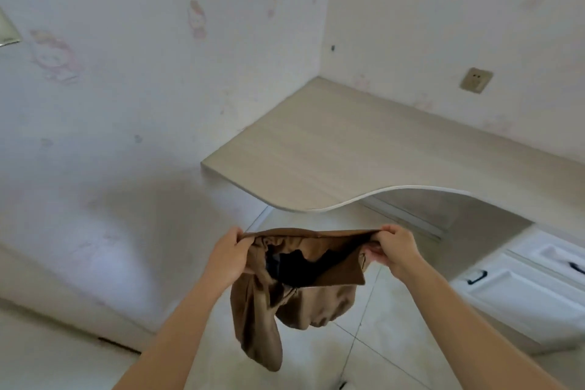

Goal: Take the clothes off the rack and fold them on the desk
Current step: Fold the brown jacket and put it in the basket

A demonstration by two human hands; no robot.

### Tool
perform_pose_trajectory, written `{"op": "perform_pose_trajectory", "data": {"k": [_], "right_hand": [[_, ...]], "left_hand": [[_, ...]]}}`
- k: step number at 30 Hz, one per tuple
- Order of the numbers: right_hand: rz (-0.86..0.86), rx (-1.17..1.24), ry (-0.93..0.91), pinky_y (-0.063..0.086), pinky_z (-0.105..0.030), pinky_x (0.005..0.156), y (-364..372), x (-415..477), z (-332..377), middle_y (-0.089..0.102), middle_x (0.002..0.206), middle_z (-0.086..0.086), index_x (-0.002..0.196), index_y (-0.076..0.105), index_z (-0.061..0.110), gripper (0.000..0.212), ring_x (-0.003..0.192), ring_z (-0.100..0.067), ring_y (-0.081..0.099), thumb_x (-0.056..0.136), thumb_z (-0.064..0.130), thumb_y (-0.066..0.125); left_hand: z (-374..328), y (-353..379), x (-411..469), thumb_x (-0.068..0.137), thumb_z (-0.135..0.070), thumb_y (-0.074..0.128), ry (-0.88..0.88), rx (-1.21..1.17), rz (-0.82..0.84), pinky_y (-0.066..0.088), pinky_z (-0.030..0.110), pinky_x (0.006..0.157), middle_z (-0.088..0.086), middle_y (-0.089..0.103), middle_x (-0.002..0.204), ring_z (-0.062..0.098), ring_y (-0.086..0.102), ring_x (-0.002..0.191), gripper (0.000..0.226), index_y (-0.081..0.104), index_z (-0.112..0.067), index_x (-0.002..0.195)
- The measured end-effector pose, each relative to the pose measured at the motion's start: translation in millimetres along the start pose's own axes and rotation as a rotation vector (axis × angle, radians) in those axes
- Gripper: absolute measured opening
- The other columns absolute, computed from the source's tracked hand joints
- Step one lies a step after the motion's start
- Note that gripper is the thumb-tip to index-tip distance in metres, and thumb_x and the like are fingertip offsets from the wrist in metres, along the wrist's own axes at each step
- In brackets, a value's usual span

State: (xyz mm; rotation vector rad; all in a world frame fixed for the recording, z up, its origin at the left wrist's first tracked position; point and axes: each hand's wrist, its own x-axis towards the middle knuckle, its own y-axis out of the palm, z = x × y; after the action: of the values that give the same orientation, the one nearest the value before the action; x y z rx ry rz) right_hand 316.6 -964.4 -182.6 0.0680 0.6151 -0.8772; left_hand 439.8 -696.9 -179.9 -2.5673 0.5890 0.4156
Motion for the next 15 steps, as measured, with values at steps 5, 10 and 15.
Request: {"op": "perform_pose_trajectory", "data": {"k": [5,10,15], "right_hand": [[-0.126,0.007,-0.150,0.049,-0.024,0.042,-61,38,46,0.056,0.066,-0.010,0.089,0.053,0.009,0.014,0.040,-0.013,0.057,0.087,-0.005,0.054],[-0.083,0.067,-0.270,0.056,-0.035,0.059,-113,77,109,0.047,0.053,-0.009,0.096,0.047,0.009,0.016,0.038,-0.015,0.055,0.093,-0.006,0.045],[0.029,0.105,-0.432,0.039,-0.029,0.052,-148,115,192,0.051,0.047,-0.004,0.096,0.043,0.011,0.016,0.044,-0.017,0.056,0.094,-0.003,0.038]], "left_hand": [[-84,76,35,0.100,-0.010,0.044,-0.042,-0.366,0.004,0.054,0.030,0.053,0.013,0.058,0.081,0.020,0.064,0.061,0.015,0.049,-0.005,0.086],[-158,135,60,0.100,-0.009,0.044,0.114,-0.522,-0.065,0.056,0.027,0.054,0.017,0.058,0.090,0.021,0.066,0.071,0.014,0.049,-0.007,0.087],[-250,177,86,0.099,-0.011,0.042,0.276,-0.647,-0.157,0.058,0.036,0.070,0.021,0.058,0.097,0.025,0.069,0.075,0.012,0.044,-0.011,0.088]]}}
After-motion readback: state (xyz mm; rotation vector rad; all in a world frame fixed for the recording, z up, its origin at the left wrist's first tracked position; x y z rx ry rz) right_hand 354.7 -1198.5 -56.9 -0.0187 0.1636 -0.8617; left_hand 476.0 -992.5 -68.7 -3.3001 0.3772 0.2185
